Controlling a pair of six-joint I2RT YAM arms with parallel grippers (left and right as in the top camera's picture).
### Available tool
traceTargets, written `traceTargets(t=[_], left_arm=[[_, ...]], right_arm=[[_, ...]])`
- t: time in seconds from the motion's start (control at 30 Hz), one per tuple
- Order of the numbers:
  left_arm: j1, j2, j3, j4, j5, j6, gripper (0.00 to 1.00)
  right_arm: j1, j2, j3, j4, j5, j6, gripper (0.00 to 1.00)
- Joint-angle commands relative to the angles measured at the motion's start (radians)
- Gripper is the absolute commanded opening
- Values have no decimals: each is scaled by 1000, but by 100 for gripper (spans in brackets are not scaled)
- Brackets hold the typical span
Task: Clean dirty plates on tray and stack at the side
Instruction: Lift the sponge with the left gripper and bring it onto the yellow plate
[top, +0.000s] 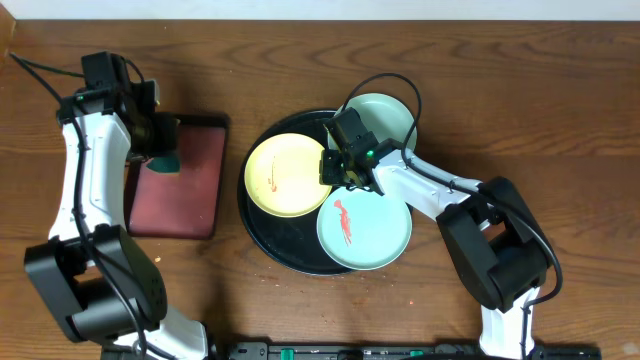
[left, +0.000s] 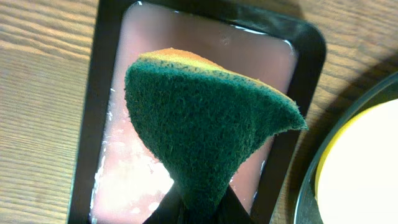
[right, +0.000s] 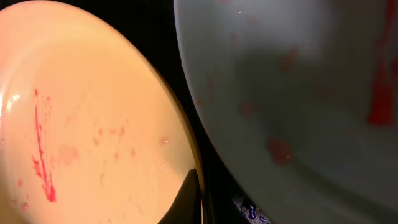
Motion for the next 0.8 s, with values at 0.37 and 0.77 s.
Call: traceTargets(t=[0.37,0.77], left_arm=[[2,11,4,-2,10,-29,7],[-18,11,3,-3,10,-59,7]], right_arm=[[2,27,10,1,-10,-12,1],[1,27,10,2,-10,-12,1]])
